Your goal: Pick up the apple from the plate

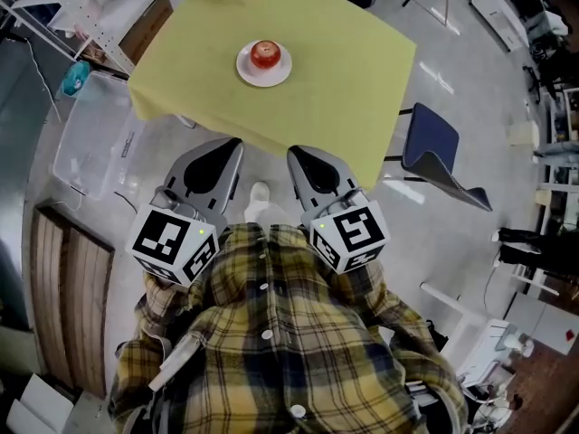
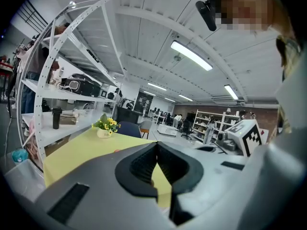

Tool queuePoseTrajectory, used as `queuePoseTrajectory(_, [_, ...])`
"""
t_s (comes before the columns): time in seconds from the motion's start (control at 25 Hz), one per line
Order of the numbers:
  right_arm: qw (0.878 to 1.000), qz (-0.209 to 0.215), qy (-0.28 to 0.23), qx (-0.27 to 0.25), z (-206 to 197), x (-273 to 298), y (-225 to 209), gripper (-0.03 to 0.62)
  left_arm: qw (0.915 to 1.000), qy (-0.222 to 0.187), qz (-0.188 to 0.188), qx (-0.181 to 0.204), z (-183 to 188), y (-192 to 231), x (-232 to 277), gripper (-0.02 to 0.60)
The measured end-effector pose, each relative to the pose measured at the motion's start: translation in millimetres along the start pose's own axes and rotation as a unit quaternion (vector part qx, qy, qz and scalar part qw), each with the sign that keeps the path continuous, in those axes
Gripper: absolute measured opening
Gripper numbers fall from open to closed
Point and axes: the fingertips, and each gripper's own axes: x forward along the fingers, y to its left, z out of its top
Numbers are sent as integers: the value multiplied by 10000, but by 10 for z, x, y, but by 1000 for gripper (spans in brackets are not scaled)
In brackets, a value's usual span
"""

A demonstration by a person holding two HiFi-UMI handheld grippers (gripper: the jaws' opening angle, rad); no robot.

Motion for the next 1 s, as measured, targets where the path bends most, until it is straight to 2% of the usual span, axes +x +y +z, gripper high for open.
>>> queuePoseTrajectory(0.32, [10000, -45, -8, 84, 77, 178, -462, -3, 9999, 16, 86, 54, 147, 169, 419, 8])
queuePoseTrajectory(0.44, [9999, 1, 57, 158, 58, 276, -524, -3, 9998, -28, 195, -99, 205, 333, 465, 8])
queuePoseTrajectory(0.64, [9998, 1, 73, 192, 111, 522, -598, -3, 9995, -48, 294, -72, 322, 640, 579, 8])
queuePoseTrajectory(1.0, [9980, -477, -3, 414, 398, 1278, -792, -3, 9992, 201, -320, 140, 590, 1288, 1042, 8])
